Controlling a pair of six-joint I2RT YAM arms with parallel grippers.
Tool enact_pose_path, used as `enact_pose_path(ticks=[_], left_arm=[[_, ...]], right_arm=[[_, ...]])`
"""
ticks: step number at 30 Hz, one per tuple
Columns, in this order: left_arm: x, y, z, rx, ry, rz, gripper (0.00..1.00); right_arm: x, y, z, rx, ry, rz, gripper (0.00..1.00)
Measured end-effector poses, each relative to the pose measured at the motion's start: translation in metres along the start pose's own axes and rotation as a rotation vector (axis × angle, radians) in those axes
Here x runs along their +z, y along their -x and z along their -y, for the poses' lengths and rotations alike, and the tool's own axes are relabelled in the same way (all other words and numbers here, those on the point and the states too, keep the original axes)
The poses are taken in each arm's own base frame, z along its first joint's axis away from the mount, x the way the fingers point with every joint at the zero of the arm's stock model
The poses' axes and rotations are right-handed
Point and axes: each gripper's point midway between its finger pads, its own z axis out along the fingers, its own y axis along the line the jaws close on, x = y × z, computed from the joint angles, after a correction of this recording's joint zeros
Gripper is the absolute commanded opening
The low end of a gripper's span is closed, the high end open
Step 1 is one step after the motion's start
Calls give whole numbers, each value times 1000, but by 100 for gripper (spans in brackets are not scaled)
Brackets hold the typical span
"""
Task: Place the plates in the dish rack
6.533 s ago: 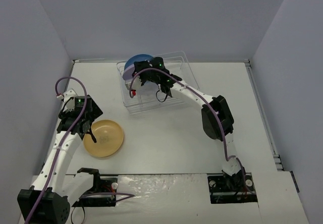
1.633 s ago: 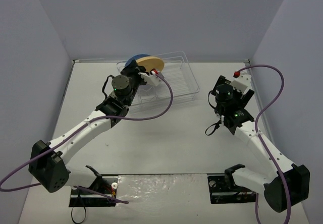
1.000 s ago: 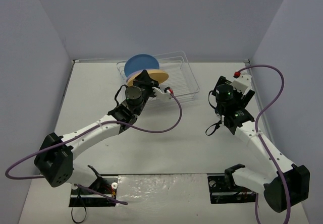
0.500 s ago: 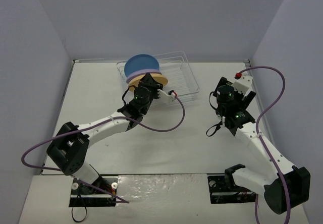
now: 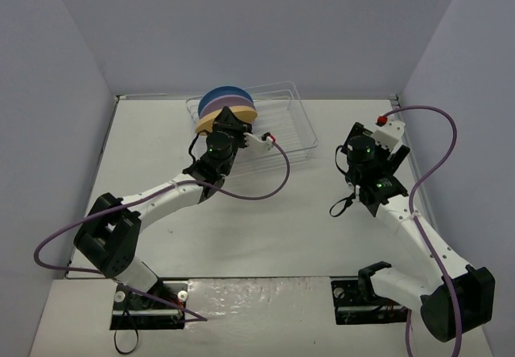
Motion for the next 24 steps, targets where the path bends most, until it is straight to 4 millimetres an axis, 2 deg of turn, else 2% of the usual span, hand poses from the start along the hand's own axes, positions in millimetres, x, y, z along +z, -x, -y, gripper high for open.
enact_pose_path(ticks=[6,13,17,20,22,24], left_arm=[[0,1,3,4,-13,5,0],[2,3,20,-8,-70,20,0],[7,4,40,-12,-115,18,0],[9,3,63,-6,-174,9,0],[10,2,74,-4,-206,2,6],[10,2,77,-14,-215,0,9]], right_arm=[[0,0,0,0,0,0,100],[2,0,2,1,-6,-2,100],[3,-2,3,-1,-7,-6,100],[4,-6,6,-7,-16,-12,100],[5,-7,8,-8,-20,-14,100],[6,-7,9,-7,-24,-15,100]])
